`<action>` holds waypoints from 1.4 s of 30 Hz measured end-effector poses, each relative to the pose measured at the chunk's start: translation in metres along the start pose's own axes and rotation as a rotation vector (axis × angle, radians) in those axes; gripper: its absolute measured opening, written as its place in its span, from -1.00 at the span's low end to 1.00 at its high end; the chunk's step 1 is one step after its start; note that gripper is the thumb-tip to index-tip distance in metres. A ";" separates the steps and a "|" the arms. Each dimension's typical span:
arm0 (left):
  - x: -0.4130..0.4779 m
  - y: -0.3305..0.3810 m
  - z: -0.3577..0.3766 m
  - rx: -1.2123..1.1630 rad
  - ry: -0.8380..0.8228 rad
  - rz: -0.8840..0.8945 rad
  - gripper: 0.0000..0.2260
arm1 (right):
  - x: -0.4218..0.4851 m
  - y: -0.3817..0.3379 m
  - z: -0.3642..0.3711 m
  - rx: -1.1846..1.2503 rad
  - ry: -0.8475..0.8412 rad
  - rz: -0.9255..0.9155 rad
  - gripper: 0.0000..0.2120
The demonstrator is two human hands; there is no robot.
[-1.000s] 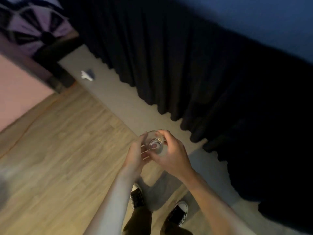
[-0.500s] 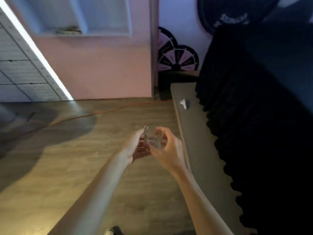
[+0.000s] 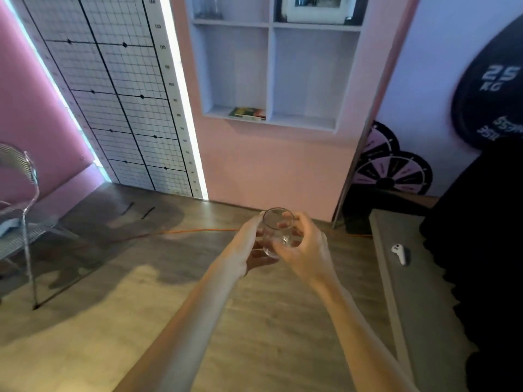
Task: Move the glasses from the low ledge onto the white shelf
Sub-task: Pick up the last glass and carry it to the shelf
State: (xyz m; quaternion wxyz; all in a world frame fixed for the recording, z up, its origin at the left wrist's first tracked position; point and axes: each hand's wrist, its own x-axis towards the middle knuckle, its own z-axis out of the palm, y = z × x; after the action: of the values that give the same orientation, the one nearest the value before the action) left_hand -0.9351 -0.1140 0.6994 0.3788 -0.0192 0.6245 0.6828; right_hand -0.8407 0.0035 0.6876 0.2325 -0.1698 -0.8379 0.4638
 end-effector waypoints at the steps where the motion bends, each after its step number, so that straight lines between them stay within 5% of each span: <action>1: 0.010 0.008 -0.008 -0.005 0.005 0.001 -0.56 | 0.014 -0.002 0.008 0.008 -0.012 0.000 -0.52; 24: 0.270 0.213 -0.081 -0.173 0.230 0.141 -0.46 | 0.387 0.001 0.124 0.081 -0.302 -0.163 -0.45; 34: 0.368 0.323 -0.166 -0.210 0.201 0.200 -0.18 | 0.515 -0.057 0.205 0.085 -0.272 -0.254 -0.42; 42: 0.418 0.444 -0.227 -0.126 0.060 0.256 -0.25 | 0.612 -0.120 0.250 0.058 -0.288 -0.274 -0.37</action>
State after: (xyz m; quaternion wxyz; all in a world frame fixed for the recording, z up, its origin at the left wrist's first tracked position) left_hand -1.5749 -0.0752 0.8132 0.2678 0.0167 0.5888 0.7624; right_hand -1.4959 0.0735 0.8175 0.1761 0.0207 -0.8640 0.4712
